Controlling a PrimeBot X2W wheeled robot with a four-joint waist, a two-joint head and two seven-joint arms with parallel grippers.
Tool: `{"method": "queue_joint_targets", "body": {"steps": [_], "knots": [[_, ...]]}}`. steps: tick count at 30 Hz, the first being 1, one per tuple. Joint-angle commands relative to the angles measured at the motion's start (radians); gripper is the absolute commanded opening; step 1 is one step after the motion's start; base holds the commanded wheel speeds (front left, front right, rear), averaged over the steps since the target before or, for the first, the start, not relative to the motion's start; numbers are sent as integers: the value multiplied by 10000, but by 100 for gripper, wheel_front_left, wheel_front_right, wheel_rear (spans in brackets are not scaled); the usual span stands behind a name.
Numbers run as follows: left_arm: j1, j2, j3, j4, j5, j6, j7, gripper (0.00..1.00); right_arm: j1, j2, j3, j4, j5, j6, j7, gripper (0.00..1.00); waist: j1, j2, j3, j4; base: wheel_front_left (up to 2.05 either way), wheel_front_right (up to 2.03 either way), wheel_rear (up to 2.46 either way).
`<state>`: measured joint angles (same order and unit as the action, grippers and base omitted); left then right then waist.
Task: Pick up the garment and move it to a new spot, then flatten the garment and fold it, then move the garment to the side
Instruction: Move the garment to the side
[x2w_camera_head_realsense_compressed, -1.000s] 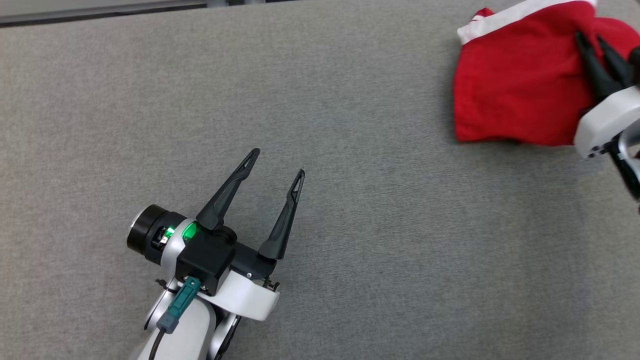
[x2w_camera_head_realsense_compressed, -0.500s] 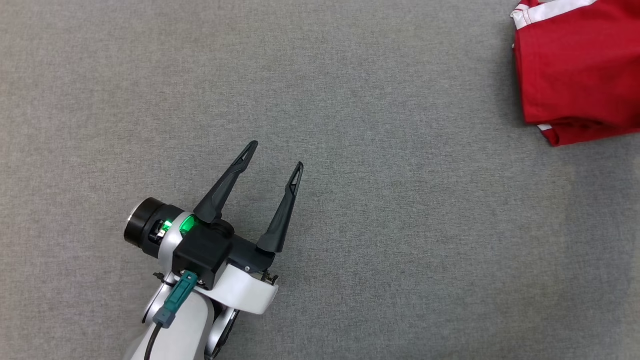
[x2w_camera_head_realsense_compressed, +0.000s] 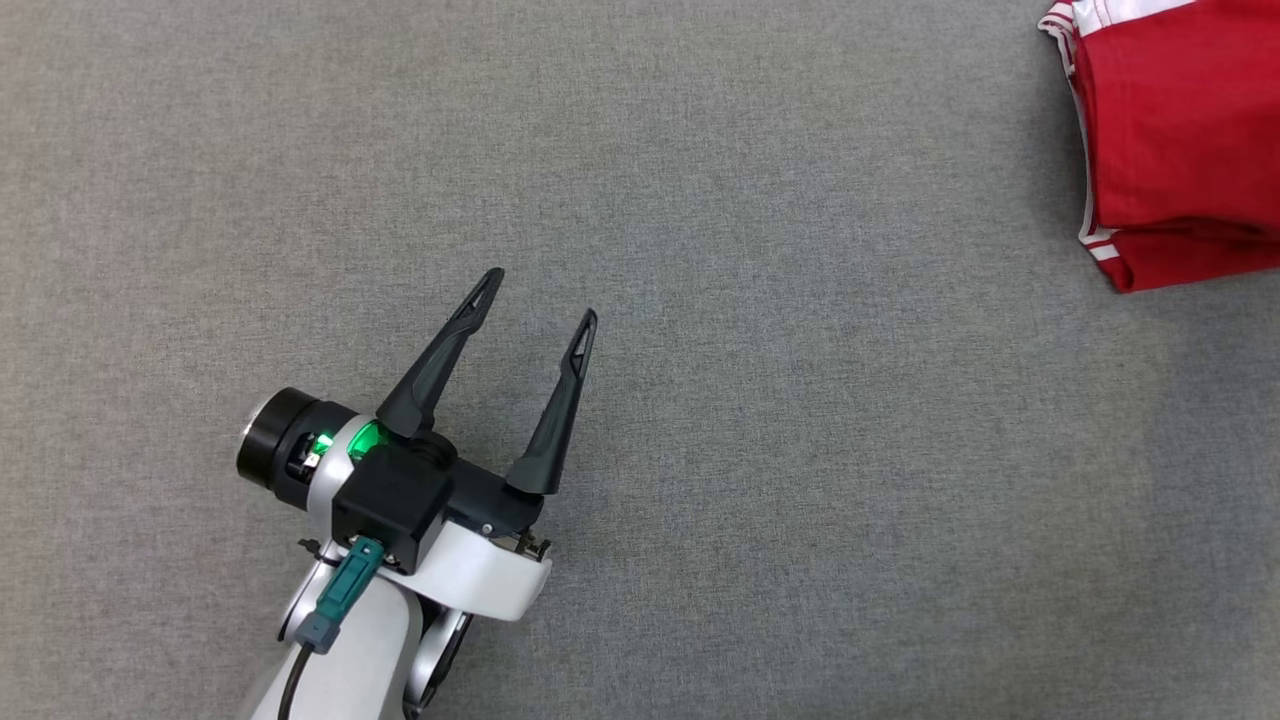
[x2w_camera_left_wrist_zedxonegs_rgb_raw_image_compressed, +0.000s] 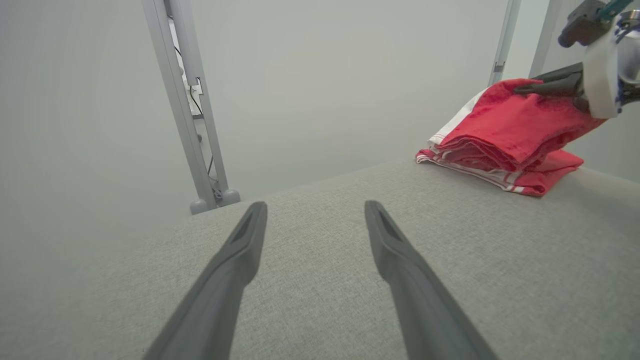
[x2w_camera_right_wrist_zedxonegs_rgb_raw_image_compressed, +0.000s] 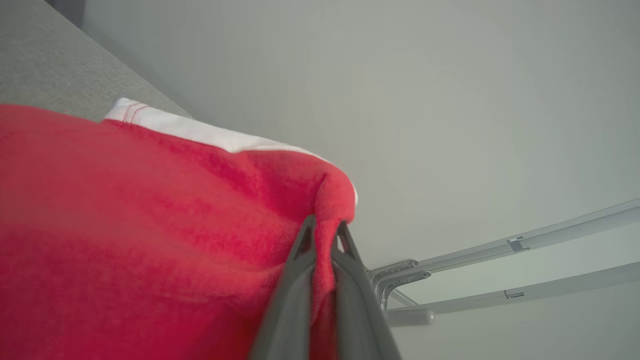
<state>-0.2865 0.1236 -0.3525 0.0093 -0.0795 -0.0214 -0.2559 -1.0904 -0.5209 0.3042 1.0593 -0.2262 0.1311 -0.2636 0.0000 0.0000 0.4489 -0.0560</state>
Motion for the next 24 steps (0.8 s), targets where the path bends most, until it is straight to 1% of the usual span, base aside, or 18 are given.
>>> {"method": "queue_joint_targets", "body": {"steps": [1, 4, 5, 6, 7, 8, 9, 20, 22, 24], "knots": [[-75, 54, -3, -36, -28, -21, -26, 100, -5, 26, -116, 63, -205, -9, 148, 0, 0, 0, 11, -8, 0, 0, 0], [-147, 87, -61, -58, -50, -57, -3, 100, -23, 102, -361, 2, -675, -9, 364, 0, 0, 0, 31, 0, 0, 0, 0], [-166, 105, -67, -69, -57, -63, 13, 100, -8, 141, -474, -34, -810, -9, 393, 9, 0, 0, 28, 5, 0, 0, 0], [-168, 131, -60, -73, -66, -62, 24, 100, 21, 188, -621, -69, -906, -9, 467, 21, 0, 0, 16, 3, 0, 0, 0], [-161, 144, -51, -73, -73, -51, 33, 100, 69, 212, -784, -103, -1017, -9, 507, 35, 0, 0, -1, -5, 0, 0, 0], [-161, 145, -50, -70, -83, -42, 41, 100, 124, 241, -915, -145, -1163, -9, 571, 57, 0, 0, -20, -10, 0, 0, 0], [-157, 155, -49, -64, -89, -28, 41, 100, 176, 270, -1040, -193, -1316, -9, 630, 100, 0, 0, -41, -13, 0, 0, 0], [65, 226, -83, -62, -206, 140, 116, 100, 962, 664, -2850, -1477, -3270, -9, 820, 100, 0, 0, -460, -56, 0, 0, 0], [109, 201, -71, -19, -226, 191, 121, 100, 1194, 1017, -3231, -1673, -3321, -9, 646, 100, 0, 0, -625, -34, 0, 0, 0], [190, 122, -4, 50, -358, 277, 109, 100, 1392, 1440, -3670, -1783, -3081, -9, 424, 100, 0, 0, -829, -5, 0, 0, 0]]}}
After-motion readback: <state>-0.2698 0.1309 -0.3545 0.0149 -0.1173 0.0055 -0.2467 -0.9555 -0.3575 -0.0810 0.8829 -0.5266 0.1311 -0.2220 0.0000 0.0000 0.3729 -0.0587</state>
